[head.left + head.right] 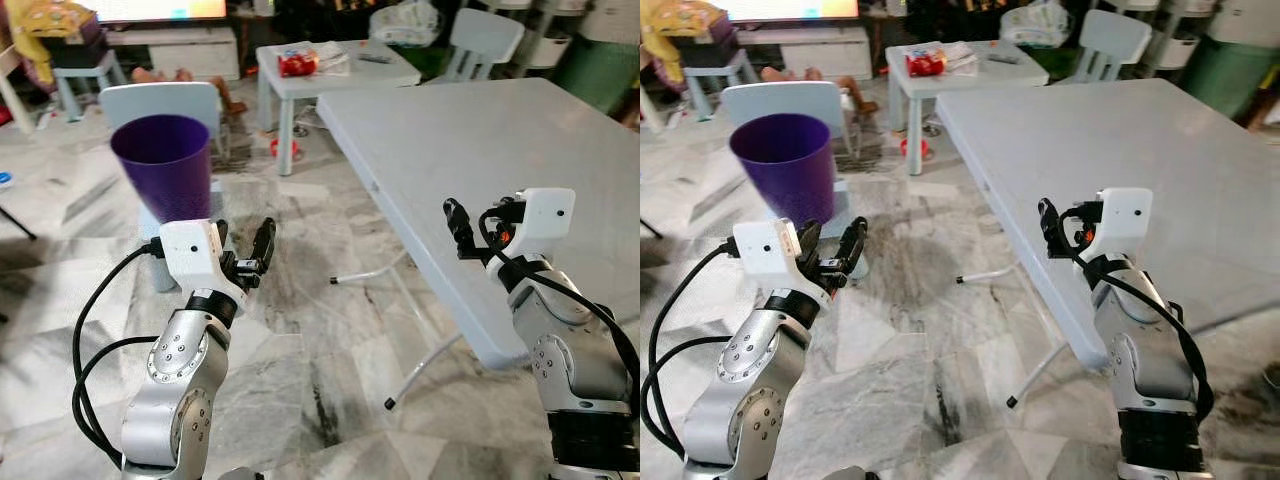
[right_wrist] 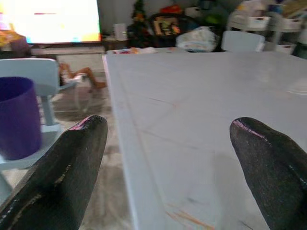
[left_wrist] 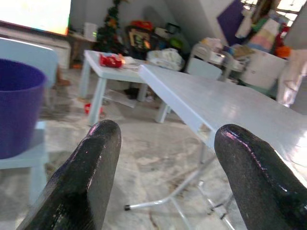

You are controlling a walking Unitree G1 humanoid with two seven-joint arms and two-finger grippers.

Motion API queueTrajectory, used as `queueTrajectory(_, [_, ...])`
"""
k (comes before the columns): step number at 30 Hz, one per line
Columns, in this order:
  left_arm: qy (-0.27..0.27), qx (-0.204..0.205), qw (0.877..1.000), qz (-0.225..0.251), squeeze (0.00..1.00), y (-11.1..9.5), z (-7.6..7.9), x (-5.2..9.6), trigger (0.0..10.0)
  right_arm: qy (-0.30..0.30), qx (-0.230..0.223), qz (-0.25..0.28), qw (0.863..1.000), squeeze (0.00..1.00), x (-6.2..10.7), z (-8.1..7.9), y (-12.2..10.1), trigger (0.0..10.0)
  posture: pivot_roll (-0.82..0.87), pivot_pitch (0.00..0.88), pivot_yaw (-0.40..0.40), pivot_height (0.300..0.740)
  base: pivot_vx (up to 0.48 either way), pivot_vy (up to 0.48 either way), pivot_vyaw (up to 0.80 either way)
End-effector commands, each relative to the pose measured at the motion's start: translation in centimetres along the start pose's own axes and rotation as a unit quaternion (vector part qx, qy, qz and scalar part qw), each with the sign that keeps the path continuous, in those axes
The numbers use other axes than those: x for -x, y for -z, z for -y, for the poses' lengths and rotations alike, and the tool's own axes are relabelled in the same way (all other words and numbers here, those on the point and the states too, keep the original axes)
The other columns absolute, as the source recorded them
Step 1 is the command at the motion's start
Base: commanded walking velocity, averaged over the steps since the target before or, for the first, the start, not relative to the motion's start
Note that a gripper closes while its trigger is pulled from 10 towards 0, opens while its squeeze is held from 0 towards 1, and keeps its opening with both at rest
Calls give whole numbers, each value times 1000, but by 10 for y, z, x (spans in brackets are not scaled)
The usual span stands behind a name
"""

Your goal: Picking trash to rubbish bin

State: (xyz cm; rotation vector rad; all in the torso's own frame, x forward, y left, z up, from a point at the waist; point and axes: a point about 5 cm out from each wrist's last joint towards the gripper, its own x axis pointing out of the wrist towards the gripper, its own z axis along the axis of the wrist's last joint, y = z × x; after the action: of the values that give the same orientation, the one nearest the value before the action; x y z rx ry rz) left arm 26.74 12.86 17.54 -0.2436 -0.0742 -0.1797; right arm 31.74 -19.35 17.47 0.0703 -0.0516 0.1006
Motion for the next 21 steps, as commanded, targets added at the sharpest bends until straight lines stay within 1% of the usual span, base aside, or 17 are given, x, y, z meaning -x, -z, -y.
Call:
queueTrajectory(1, [-4,2,1000,-4,0,1,0,-2,10000,6,3,-3,1000,0,1,5,-1,10000,48,84,-98,740,0,0,-800])
queueTrajectory(7, [-9,7,1000,-6,0,1,0,-2,10000,7,3,-1,1000,0,1,6,-1,10000,47,85,-99,740,0,0,-766])
queueTrajectory(13, [-11,10,1000,-7,0,1,-1,-2,10000,6,5,1,1000,0,1,6,-2,10000,46,85,-99,740,0,351,0])
queueTrajectory(21, [-14,14,1000,-9,0,2,-2,-2,10000,7,6,1,1000,0,3,7,-2,10000,44,88,-100,740,0,464,0])
